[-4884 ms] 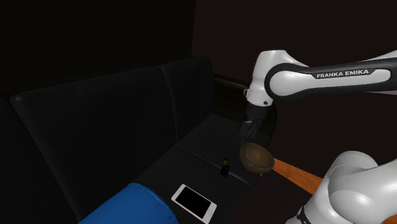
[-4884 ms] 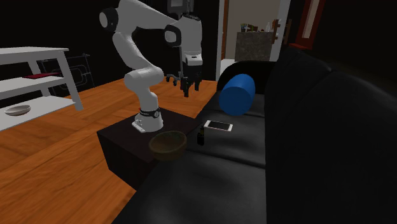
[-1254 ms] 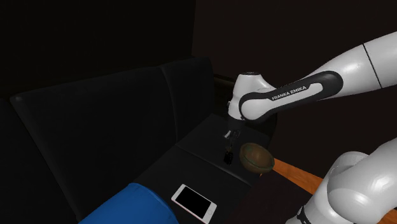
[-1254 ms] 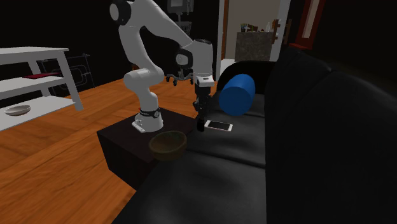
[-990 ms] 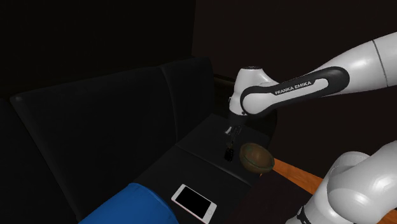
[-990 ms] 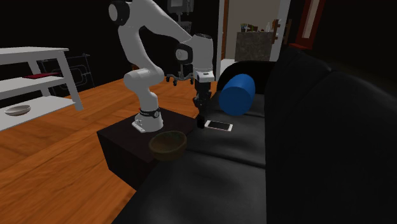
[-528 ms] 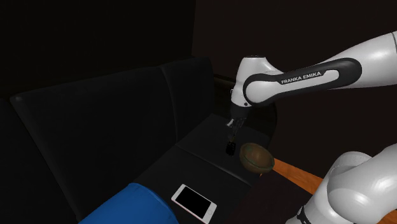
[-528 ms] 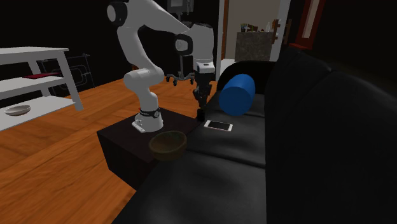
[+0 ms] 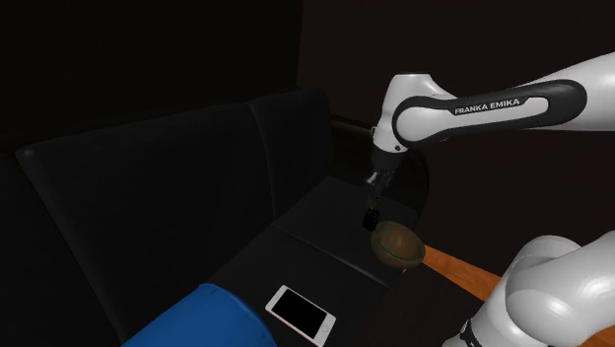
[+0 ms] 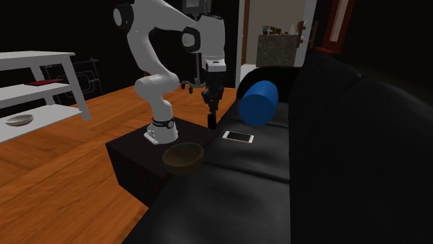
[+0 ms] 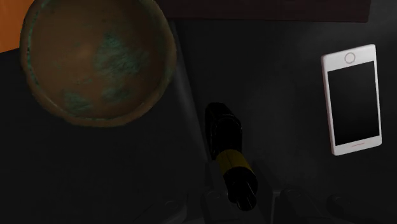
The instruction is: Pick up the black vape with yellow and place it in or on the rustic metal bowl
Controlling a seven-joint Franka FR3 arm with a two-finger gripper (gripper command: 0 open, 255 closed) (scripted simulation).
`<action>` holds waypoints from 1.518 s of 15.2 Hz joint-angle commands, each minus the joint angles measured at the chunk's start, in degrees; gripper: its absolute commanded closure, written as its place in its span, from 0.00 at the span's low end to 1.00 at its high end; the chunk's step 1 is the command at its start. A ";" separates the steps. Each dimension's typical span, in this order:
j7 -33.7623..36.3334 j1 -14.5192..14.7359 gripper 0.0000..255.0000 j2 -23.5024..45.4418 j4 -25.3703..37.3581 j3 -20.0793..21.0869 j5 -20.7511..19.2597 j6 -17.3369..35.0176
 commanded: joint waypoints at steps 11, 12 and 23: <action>-15.26 -7.77 1.00 -5.25 0.96 -12.23 -7.53 -5.84; -15.26 -7.79 1.00 -5.10 0.29 -12.32 -7.59 -5.02; -15.27 -7.98 1.00 -2.30 -6.39 -13.41 -8.28 4.45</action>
